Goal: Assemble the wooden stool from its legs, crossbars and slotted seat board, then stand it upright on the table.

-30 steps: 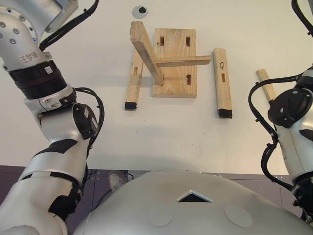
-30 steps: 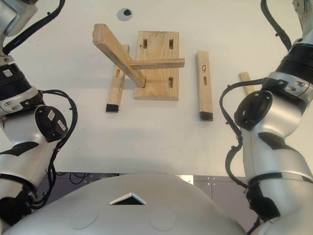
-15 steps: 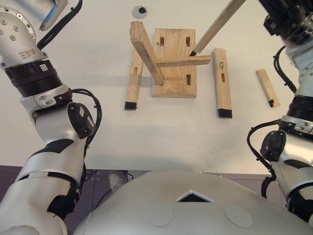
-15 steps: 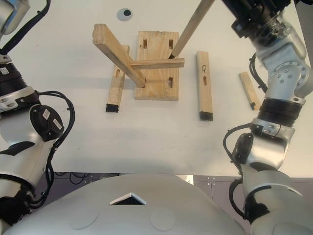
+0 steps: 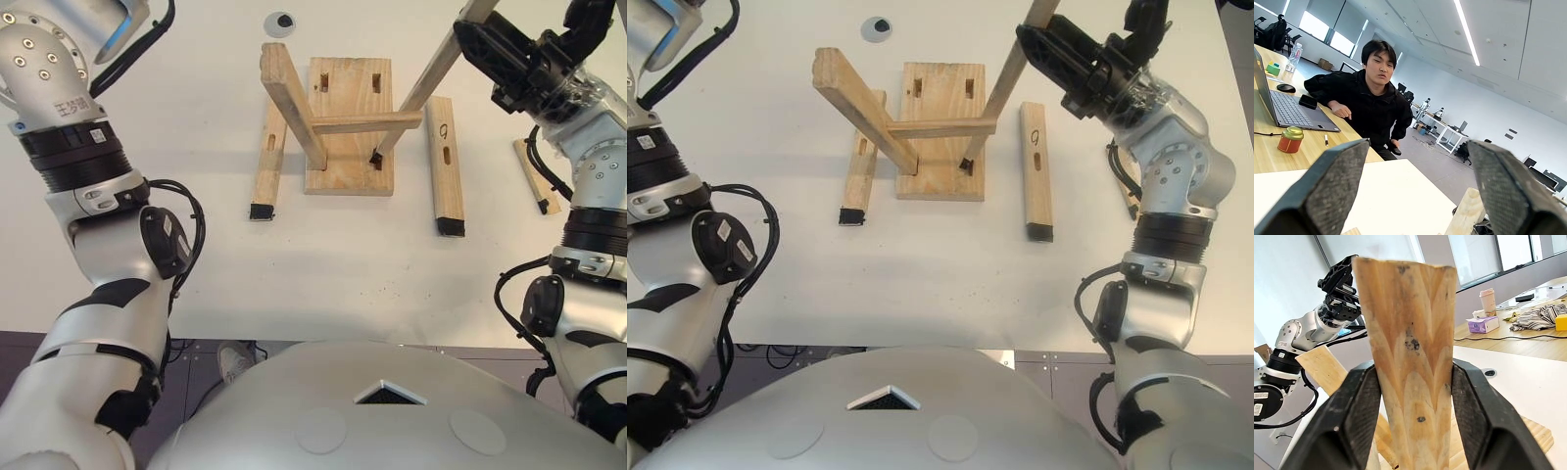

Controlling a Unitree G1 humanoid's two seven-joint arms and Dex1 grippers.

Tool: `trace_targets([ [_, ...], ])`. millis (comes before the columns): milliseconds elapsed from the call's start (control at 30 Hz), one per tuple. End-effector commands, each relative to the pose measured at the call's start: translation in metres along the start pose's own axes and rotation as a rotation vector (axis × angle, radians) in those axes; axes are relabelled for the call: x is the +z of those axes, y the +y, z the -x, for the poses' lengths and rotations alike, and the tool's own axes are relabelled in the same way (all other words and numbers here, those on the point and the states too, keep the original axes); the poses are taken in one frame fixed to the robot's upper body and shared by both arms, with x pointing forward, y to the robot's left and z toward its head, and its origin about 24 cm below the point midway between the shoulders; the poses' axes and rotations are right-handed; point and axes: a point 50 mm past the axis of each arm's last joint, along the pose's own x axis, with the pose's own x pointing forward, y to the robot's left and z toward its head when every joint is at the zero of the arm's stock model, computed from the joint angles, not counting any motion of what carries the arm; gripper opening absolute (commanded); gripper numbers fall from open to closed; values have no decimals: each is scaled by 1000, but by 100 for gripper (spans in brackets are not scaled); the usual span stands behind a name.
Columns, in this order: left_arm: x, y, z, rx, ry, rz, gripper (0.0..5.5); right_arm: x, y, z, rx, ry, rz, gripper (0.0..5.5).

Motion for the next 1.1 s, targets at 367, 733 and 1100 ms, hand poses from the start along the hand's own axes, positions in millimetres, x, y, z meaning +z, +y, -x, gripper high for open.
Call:
trace_targets([
  [367,-6,-1,2,-3,17,0,365,2,-2,0,83,263,123,202],
  [733,-12,-2,7,-2,31,8,365,12,-3,4,181,408,170,202],
  [1100,-21,-3,7,-6,55,24,365,10,13,-14,370,576,284,202],
])
